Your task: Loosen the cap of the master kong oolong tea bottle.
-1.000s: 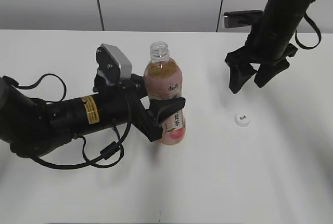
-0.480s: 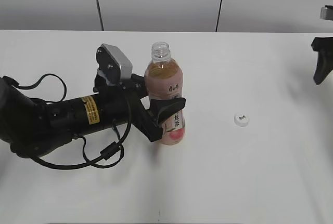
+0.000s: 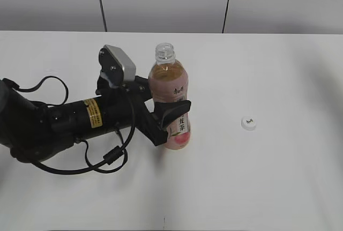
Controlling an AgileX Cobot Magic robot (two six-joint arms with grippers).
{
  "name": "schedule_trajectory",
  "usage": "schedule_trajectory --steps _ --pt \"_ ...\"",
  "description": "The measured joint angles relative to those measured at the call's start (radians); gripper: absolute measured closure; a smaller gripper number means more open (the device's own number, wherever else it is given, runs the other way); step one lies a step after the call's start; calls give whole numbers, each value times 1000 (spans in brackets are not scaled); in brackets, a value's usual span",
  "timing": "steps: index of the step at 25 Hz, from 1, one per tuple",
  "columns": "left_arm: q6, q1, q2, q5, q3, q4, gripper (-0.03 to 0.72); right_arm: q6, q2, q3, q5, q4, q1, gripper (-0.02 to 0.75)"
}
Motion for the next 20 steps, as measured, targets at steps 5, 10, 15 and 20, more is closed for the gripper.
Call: schedule_trajectory --steps 5,10,15,20 --pt "0 0 0 -1 0 0 268 -31 -180 132 -1 31 35 276" --pt "0 0 0 -1 0 0 268 -38 -401 387 -2 32 46 276" --pt "0 0 0 -1 0 -2 268 -31 -683 631 0 -8 46 276" --pt "0 0 0 -1 0 -3 268 -26 -1003 842 -39 -11 46 276"
